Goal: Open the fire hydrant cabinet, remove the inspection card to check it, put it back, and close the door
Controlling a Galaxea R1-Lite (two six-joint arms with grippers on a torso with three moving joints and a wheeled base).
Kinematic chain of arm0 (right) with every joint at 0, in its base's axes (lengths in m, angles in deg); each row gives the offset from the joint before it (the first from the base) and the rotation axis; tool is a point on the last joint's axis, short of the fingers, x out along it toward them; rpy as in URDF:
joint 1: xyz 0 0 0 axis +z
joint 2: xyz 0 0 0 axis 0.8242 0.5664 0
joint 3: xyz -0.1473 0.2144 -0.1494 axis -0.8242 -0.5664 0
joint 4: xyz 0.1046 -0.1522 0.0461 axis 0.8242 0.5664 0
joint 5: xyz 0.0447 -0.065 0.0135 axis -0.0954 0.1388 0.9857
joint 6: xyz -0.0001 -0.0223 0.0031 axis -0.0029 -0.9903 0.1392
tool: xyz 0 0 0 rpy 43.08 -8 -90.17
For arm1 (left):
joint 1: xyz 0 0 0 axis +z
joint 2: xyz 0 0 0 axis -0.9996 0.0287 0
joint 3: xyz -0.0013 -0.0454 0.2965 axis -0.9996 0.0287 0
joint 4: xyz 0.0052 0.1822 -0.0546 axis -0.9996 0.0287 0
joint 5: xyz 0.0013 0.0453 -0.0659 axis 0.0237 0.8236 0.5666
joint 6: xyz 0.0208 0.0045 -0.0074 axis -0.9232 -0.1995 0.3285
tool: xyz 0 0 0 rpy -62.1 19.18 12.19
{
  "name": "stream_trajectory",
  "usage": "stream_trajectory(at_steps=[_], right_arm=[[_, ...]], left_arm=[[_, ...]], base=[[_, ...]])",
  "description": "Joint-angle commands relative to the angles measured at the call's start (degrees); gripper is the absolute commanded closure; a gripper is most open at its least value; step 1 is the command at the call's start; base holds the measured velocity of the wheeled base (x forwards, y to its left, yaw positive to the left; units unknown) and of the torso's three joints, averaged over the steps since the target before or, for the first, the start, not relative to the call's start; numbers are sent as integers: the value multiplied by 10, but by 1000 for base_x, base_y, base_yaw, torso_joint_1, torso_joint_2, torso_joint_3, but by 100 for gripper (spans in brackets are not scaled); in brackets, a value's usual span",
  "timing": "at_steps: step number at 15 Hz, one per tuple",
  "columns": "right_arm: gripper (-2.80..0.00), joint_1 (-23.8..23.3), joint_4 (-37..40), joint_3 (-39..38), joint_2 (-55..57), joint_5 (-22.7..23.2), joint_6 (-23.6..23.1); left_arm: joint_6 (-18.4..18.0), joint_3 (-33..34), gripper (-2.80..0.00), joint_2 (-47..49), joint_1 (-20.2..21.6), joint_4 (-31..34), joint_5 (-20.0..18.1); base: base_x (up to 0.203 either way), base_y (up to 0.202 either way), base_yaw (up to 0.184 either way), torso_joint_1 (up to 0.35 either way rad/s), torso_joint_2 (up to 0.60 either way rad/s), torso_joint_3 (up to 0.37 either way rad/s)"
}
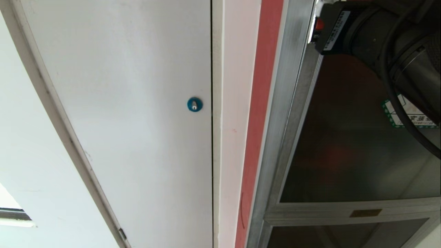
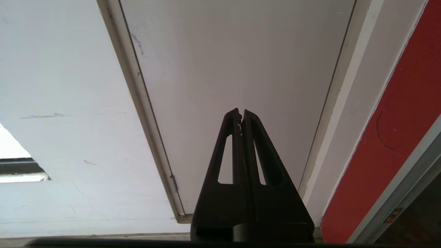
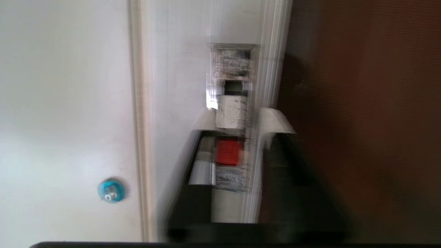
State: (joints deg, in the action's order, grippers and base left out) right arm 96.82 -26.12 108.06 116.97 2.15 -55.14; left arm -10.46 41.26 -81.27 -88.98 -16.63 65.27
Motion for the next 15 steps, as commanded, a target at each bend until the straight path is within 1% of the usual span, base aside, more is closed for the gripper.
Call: stream_trajectory(at_steps=[1, 13, 15], right_arm=[[0, 1, -4, 6, 1, -2, -1], [0, 4, -2, 6, -12, -6, -1], [0, 7, 0, 1, -23, -12, -2]], left_arm=[[0, 7, 0, 0, 0, 0, 0], [0, 7, 0, 0, 0, 0, 0], [0, 7, 0, 0, 0, 0, 0]], base=[[0, 0, 0, 0, 0, 0], [0, 0, 0, 0, 0, 0], [0, 0, 0, 0, 0, 0]])
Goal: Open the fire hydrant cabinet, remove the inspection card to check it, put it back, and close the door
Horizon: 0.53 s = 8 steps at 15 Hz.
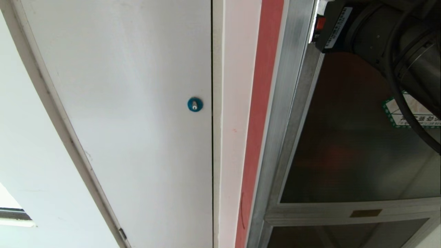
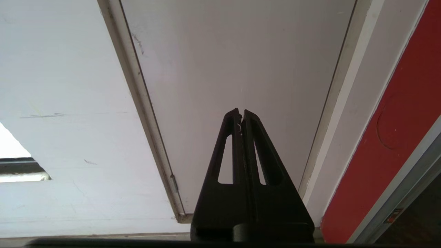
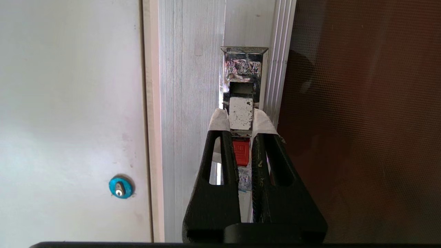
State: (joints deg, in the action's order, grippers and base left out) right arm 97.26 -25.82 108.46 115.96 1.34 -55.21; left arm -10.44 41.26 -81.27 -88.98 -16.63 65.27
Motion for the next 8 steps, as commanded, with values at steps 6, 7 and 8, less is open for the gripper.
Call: stream_trajectory(at_steps=[6, 7, 8], right_arm=[[0, 18, 0, -19, -37, -10, -4], [0, 19, 0, -20, -41, -12, -6], [0, 23, 0, -22, -45, -13, -7]], left_arm=[[0, 7, 0, 0, 0, 0, 0], [0, 7, 0, 0, 0, 0, 0], [0, 7, 0, 1, 0, 0, 0]], base=[[0, 0, 0, 0, 0, 0], [0, 0, 0, 0, 0, 0], [0, 0, 0, 0, 0, 0]])
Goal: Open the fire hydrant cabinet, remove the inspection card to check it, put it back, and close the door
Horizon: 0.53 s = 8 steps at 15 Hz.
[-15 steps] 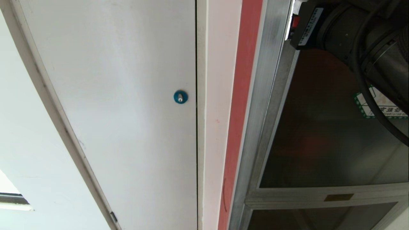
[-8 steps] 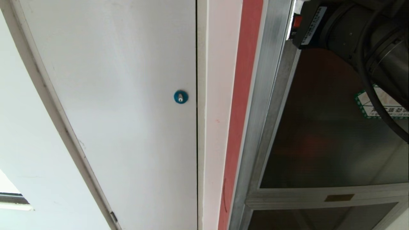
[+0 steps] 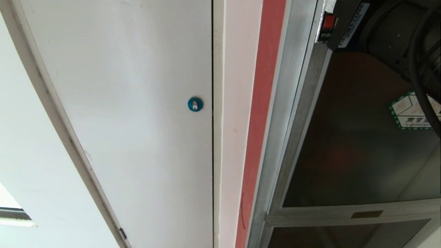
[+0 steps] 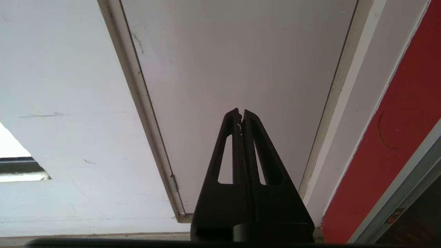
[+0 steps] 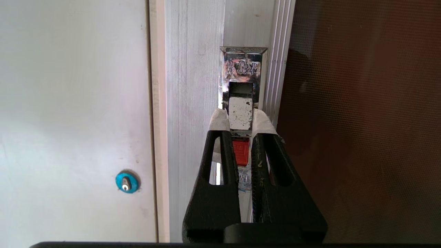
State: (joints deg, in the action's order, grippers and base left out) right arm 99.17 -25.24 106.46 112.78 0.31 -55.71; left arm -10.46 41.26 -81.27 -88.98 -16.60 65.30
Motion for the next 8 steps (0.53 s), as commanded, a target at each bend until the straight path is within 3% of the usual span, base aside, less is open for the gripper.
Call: stream_trajectory(at_steps=[1, 8], right_arm=[[0, 7, -5, -9, -18, -4, -2], [0, 8, -5, -44, -55, -6, -2]], left_arm=[[0, 7, 0, 0, 0, -1, 0], [0, 7, 0, 1, 0, -1, 0]], base=[[0, 0, 0, 0, 0, 0], [0, 0, 0, 0, 0, 0]])
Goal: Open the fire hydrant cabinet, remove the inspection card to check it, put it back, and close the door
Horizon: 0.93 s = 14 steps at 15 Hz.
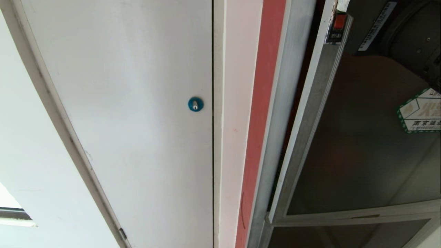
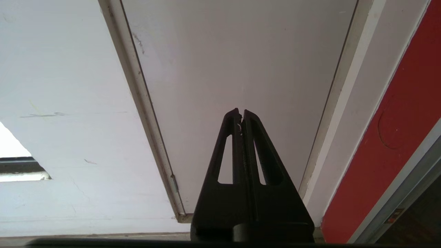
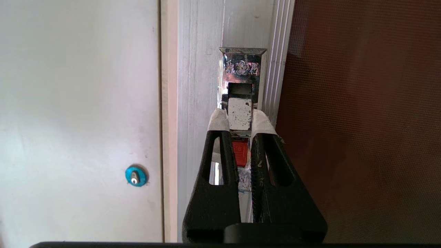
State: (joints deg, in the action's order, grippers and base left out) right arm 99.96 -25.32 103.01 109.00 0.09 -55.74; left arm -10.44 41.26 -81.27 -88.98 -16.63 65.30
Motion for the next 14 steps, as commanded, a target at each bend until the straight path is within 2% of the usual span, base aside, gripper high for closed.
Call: stream_trajectory(at_steps=[1, 5, 14], right_arm=[[0, 1, -5, -13, -24, -3, -1], [0, 1, 43, -27, -60, 0, 3], [0, 1, 47, -40, -67, -1, 4]], left_arm=[[0, 7, 0, 0, 0, 0, 0], [0, 7, 0, 1, 0, 0, 0], [0, 7, 0, 0, 0, 0, 0]], base=[[0, 0, 0, 0, 0, 0], [0, 0, 0, 0, 0, 0], [0, 0, 0, 0, 0, 0]])
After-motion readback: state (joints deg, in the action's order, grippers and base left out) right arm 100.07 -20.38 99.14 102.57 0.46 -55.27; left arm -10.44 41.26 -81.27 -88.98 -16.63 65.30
